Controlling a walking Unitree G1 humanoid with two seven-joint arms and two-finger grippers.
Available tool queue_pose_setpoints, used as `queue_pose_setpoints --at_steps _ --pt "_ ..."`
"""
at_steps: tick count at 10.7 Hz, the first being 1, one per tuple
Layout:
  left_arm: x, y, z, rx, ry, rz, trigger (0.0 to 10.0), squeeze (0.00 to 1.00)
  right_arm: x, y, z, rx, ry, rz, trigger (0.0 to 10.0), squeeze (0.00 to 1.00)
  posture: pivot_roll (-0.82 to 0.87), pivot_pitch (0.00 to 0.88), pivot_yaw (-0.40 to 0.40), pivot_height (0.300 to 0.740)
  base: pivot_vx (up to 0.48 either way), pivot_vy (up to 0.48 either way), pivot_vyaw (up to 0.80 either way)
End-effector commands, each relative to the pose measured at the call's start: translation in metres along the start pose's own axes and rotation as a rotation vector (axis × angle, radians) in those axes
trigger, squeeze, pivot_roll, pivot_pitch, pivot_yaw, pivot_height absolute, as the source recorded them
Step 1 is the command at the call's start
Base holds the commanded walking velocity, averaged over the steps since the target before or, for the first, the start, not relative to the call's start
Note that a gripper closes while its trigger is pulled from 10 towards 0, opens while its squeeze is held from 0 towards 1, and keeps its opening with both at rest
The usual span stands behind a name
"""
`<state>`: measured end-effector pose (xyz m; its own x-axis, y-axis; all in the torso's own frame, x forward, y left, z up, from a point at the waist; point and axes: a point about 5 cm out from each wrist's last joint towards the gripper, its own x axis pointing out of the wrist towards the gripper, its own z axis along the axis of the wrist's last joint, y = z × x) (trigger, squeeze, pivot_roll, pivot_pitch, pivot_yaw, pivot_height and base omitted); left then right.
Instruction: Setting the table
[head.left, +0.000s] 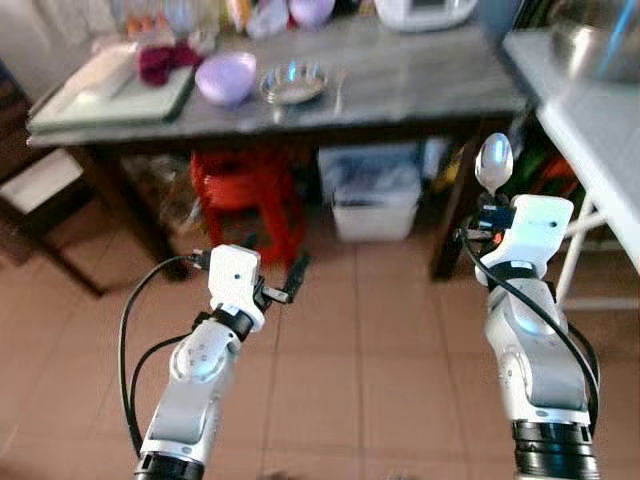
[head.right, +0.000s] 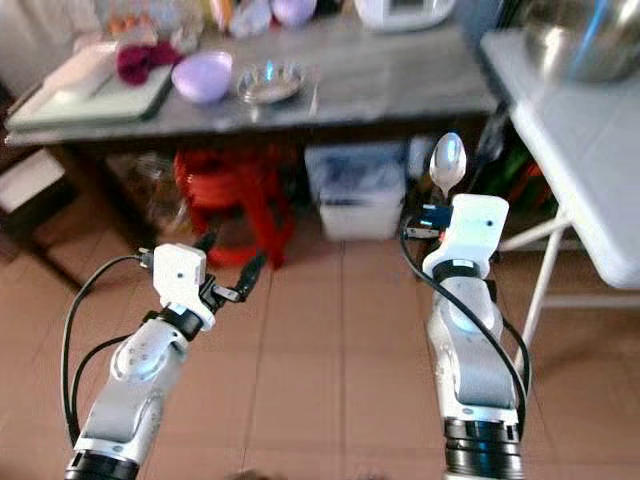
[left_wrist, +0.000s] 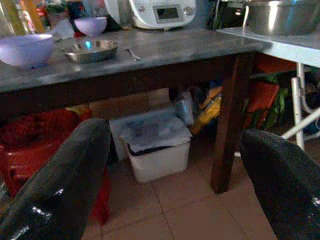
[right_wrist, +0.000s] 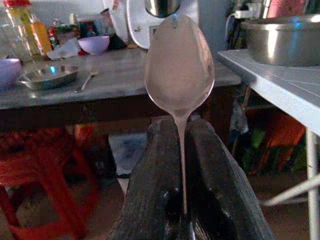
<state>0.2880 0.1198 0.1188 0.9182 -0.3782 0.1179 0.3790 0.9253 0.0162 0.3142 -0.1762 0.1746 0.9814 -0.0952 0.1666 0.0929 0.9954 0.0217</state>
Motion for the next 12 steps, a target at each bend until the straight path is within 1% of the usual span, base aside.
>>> queue_pose_setpoints --at_steps 1,4,6,12 --pt "-0.0040 0.0083 -0.0008 0.008 0.012 0.025 10.0 0.00 0.0006 0.0110 0.0038 0.019 -0.017 0.032 10.0 0.00 -0.09 0.137 0.100 0.740 0.390 0.000 0.00" --pt "-0.0036 0.0071 -0.0010 0.007 0.014 0.020 10.0 0.00 0.0003 0.0106 0.0042 -0.006 -0.021 0.032 10.0 0.00 -0.09 0.140 0.101 0.740 0.387 0.000 0.00" --pt "-0.0031 0.0063 -0.0010 0.007 0.014 0.017 10.0 0.00 -0.0002 0.0110 0.0038 -0.003 -0.019 0.030 10.0 0.00 -0.09 0.140 0.102 0.740 0.390 0.000 0.44" --pt "-0.0030 0.0051 -0.0008 0.006 0.016 0.014 10.0 0.00 -0.0009 0.0104 0.0031 -0.006 -0.018 0.027 10.0 0.00 -0.09 0.142 0.102 0.740 0.389 0.000 0.00"
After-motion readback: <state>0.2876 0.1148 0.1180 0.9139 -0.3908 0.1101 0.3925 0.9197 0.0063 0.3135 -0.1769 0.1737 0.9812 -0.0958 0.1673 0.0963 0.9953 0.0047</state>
